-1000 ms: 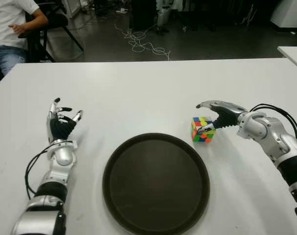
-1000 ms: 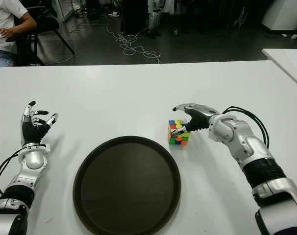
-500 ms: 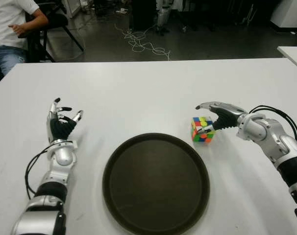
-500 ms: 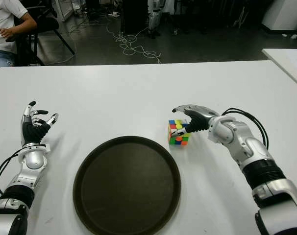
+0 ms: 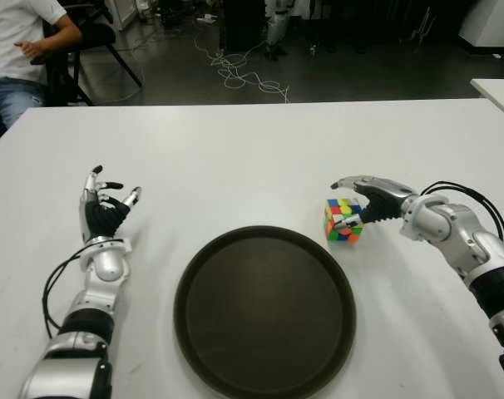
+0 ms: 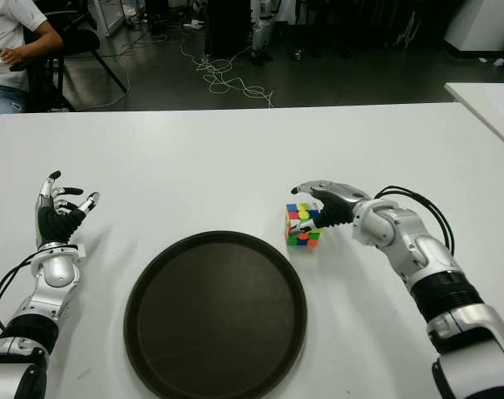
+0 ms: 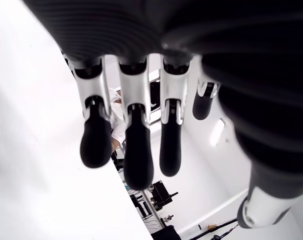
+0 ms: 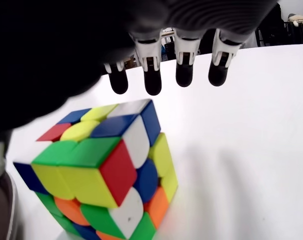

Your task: Pick up the Rubik's Cube and put it in the plate

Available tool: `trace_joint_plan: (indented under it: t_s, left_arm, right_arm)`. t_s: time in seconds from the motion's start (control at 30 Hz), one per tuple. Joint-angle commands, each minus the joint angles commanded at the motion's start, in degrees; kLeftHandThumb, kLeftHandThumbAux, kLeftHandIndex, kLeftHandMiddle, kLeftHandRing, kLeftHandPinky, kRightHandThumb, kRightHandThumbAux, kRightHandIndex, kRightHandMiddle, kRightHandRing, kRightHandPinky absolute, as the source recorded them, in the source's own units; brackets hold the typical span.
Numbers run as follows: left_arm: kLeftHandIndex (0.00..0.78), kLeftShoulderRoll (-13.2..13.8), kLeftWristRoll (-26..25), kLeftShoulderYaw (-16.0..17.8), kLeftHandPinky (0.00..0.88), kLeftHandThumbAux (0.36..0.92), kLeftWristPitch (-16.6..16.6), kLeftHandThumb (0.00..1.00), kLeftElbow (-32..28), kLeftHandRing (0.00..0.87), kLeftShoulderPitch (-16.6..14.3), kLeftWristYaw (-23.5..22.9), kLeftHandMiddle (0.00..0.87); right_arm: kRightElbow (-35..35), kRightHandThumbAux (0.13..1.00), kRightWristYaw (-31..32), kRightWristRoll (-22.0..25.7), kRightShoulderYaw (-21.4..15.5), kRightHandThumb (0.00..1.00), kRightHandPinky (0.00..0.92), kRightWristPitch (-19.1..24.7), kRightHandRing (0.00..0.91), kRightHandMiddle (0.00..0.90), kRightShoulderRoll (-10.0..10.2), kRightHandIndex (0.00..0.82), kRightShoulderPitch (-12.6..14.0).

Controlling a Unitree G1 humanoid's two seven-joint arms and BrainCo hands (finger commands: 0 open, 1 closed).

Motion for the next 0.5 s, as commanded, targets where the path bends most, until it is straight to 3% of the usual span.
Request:
trace_joint_plan:
  t_s: [0.3,0.5]
  left_arm:
    - [0.0,0.3,0.71,-0.32,0.702,0.709,-0.09,0.051,0.18,0.69,-0.01,0.71,0.465]
    - [0.0,0.31,0.98,-0.49,0.73,0.687,0.1,0.031,-0.04,0.713,0.07,1.14,0.524]
  right_arm:
    - [-0.64,0.403,-0.01,0.54,0.08,0.0,0.0,0.45,0.0,0.0,0.5,0.0,0.49]
    - [-1.08,0.419,0.17,0.54,0.2,0.0,0.0,0.67,0.0,0.0,0.54,0.0,0.62]
